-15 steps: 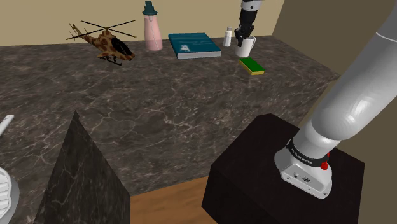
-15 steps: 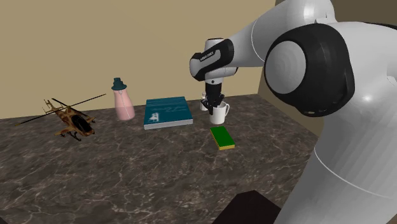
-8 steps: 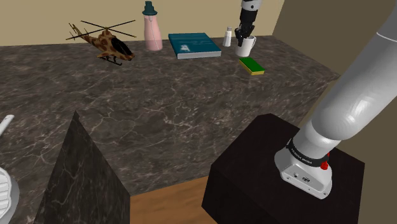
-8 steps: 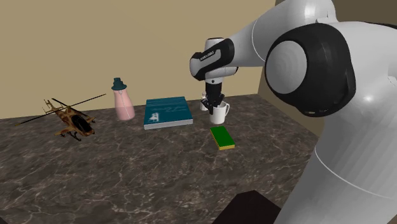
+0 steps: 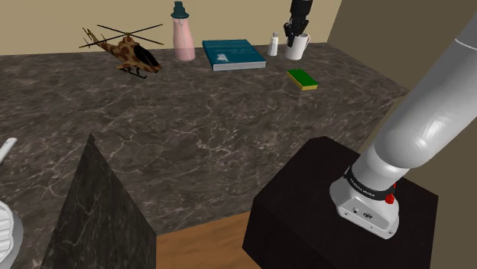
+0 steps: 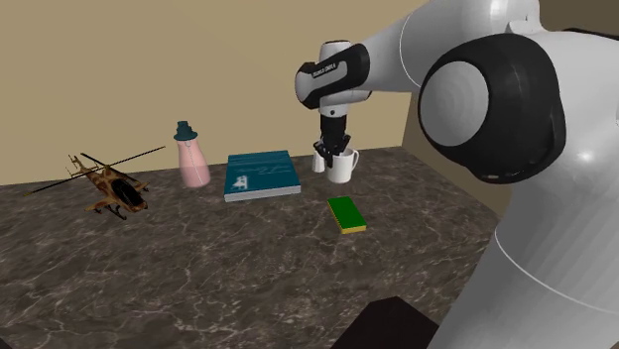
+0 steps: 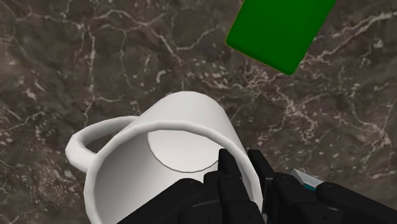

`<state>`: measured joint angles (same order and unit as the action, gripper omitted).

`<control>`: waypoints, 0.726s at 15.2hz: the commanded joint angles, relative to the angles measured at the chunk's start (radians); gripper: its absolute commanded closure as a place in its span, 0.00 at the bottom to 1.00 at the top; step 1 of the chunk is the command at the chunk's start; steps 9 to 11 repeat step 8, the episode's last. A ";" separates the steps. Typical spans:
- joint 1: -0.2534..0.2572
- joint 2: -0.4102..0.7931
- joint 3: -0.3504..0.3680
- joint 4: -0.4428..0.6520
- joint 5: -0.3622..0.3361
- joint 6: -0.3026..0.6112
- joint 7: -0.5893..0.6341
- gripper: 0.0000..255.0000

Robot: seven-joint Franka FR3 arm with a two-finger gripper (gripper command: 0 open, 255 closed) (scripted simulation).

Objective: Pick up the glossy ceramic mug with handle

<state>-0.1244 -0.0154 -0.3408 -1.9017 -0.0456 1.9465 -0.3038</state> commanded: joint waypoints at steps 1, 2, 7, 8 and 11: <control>0.000 -0.006 0.000 0.022 -0.002 -0.028 0.000 1.00; 0.000 -0.007 0.001 0.034 -0.002 -0.041 0.000 1.00; 0.001 -0.010 0.001 0.087 -0.002 -0.096 -0.002 1.00; 0.001 -0.009 0.001 0.087 -0.002 -0.096 -0.002 1.00; 0.001 -0.009 0.001 0.087 -0.002 -0.096 -0.002 1.00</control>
